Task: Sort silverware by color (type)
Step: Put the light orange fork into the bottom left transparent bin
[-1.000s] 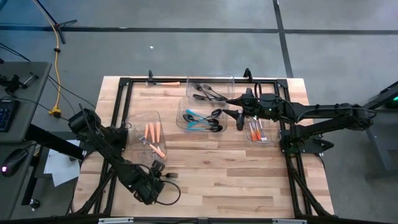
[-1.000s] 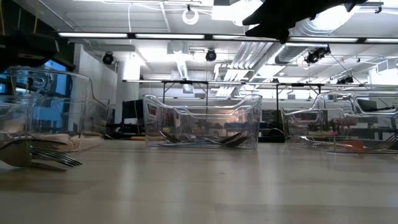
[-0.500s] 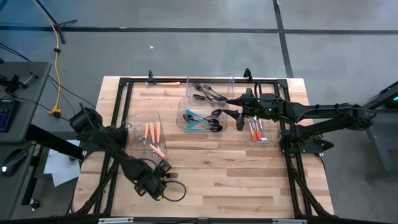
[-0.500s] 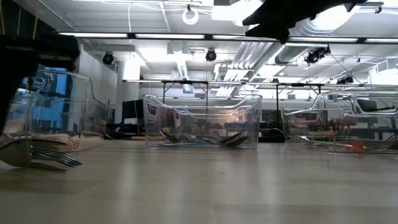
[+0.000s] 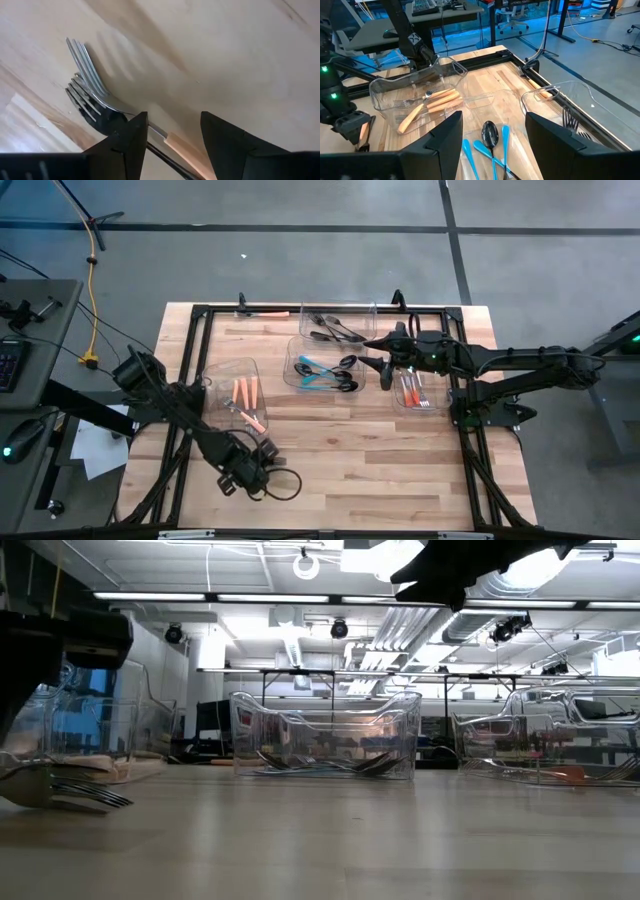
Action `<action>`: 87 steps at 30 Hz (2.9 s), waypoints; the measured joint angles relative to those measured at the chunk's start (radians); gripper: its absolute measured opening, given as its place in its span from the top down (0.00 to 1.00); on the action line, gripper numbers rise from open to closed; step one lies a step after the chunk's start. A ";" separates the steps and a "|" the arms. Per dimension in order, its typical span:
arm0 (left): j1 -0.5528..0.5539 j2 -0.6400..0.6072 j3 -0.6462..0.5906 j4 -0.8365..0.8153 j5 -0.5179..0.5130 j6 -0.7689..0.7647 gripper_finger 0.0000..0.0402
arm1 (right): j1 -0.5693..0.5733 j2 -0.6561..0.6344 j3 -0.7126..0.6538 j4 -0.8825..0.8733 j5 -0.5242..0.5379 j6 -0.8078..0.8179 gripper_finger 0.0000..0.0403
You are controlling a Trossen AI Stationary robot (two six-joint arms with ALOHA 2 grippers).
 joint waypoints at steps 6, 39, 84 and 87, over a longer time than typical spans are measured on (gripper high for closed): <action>0.020 -0.002 -0.007 0.004 0.000 0.001 0.57 | 0.000 0.000 0.000 0.000 0.000 0.000 0.50; 0.032 -0.030 -0.038 0.042 -0.008 -0.080 0.57 | 0.000 0.000 0.000 -0.018 0.000 0.003 0.50; -0.008 -0.054 -0.074 0.179 0.041 -0.147 0.57 | 0.000 0.000 0.000 -0.033 0.000 0.028 0.50; -0.008 -0.061 -0.048 0.109 0.001 -0.125 0.57 | 0.000 0.000 0.000 -0.033 0.000 0.027 0.50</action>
